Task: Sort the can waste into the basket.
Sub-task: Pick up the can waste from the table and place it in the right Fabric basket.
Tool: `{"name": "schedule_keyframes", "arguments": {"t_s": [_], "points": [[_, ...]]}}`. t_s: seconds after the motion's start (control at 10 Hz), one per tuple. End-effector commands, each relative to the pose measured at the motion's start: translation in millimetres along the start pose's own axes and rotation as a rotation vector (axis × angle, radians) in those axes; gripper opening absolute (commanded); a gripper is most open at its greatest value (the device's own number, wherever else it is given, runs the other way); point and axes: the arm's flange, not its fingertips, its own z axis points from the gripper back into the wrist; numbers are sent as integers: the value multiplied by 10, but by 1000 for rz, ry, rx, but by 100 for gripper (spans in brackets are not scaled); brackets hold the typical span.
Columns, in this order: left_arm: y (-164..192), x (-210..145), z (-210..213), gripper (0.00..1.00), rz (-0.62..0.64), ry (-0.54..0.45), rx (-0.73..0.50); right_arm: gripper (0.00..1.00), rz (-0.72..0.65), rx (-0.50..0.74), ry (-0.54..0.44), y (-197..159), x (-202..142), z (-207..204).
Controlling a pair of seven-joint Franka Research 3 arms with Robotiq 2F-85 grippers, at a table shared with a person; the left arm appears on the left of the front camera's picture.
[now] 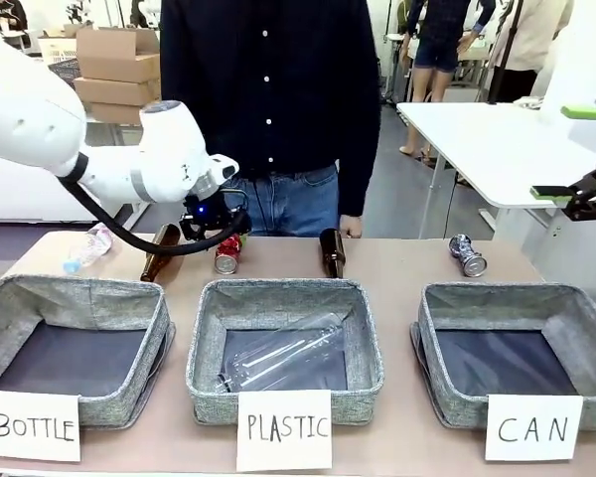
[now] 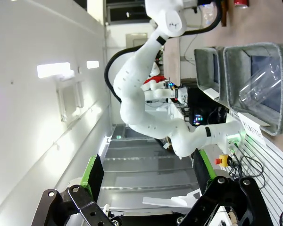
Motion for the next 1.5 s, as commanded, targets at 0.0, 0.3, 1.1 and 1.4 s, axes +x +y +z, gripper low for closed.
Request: {"name": "schedule_keyframes", "arguments": {"t_s": [0.0, 0.3, 1.1, 1.4], "points": [[-94, 134, -54, 100, 13, 50, 36, 100, 25, 26, -2, 26, 25, -8], [-78, 105, -160, 100, 18, 72, 57, 100, 25, 26, -2, 26, 25, -8], [-60, 84, -106, 4, 4, 22, 71, 100, 25, 26, -2, 26, 25, -8], [26, 77, -82, 0, 25, 84, 73, 100, 25, 26, -2, 26, 25, -8]]}}
